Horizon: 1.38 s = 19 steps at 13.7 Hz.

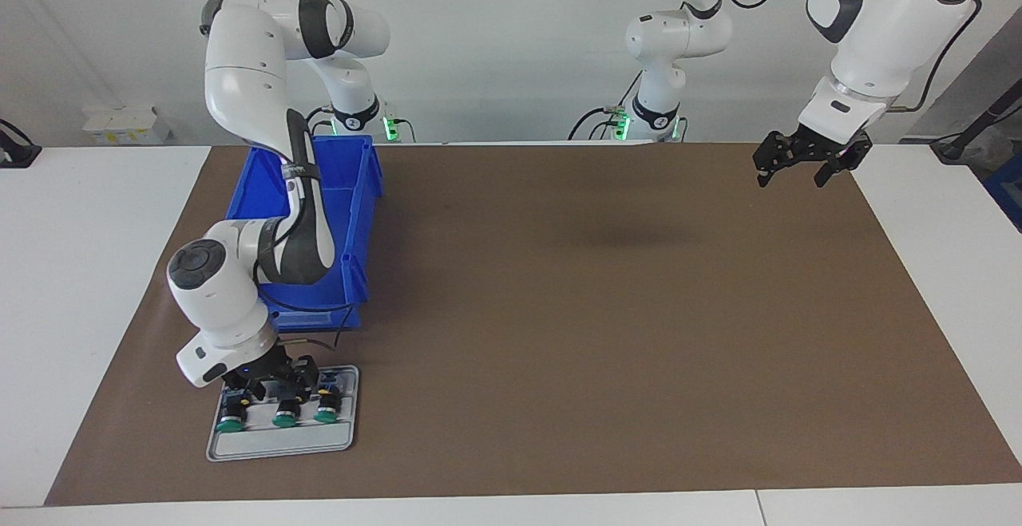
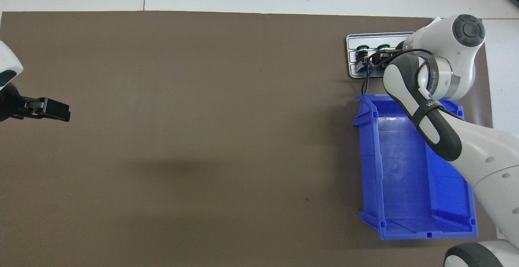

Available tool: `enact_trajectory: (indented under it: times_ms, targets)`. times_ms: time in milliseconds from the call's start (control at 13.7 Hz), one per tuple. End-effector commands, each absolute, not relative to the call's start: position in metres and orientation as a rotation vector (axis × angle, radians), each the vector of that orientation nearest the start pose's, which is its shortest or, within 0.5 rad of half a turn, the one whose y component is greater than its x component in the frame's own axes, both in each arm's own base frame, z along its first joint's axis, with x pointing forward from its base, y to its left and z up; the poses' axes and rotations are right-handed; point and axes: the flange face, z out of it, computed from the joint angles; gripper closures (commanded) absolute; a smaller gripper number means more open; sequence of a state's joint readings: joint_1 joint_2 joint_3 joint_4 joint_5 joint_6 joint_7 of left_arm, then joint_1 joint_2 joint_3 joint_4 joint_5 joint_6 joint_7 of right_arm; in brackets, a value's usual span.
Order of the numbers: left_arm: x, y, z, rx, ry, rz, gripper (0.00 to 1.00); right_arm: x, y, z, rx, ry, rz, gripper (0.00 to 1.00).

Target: Place and press button with both arms

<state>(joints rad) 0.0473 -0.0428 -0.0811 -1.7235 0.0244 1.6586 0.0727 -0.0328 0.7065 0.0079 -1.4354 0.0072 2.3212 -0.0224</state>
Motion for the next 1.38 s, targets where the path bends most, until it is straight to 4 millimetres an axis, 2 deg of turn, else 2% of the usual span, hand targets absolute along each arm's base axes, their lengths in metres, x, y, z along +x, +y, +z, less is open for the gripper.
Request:
enact_trajectory:
  times_ms: [0, 146, 437, 582, 728, 801, 873, 946, 1165, 1310]
  targets:
    - [0.537, -0.016, 0.583, -3.096, 0.144, 0.020, 0.00, 0.739, -0.022, 0.295, -3.101, 0.001, -0.302, 1.00]
    - [0.538, -0.016, 0.584, -3.098, 0.073, 0.012, 0.00, 0.741, -0.021, 0.309, -3.094, 0.047, -0.337, 1.00]
    - [0.537, -0.018, 0.584, -3.098, 0.084, 0.014, 0.00, 0.736, -0.017, 0.372, -3.063, 0.229, -0.405, 1.00]
    - [0.537, -0.018, 0.584, -3.097, 0.087, 0.014, 0.00, 0.727, -0.005, 0.403, -3.037, 0.387, -0.372, 1.00]
    - [0.536, -0.018, 0.583, -3.097, 0.084, 0.026, 0.00, 0.716, 0.031, 0.427, -3.001, 0.558, -0.315, 1.00]
    - [0.536, -0.020, 0.583, -3.097, 0.091, 0.035, 0.00, 0.712, 0.053, 0.432, -2.985, 0.649, -0.289, 1.00]
    - [0.536, -0.022, 0.583, -3.097, 0.100, 0.033, 0.00, 0.707, 0.082, 0.437, -2.947, 0.776, -0.273, 1.00]
    - [0.536, -0.022, 0.585, -3.095, 0.096, 0.028, 0.00, 0.703, 0.106, 0.440, -2.901, 0.899, -0.261, 1.00]
    - [0.534, -0.034, 0.584, -3.094, 0.126, 0.041, 0.00, 0.678, 0.194, 0.445, -2.685, 1.389, -0.169, 1.00]
    - [0.535, -0.035, 0.584, -3.095, 0.127, 0.032, 0.00, 0.663, 0.241, 0.448, -2.539, 1.639, -0.193, 1.00]
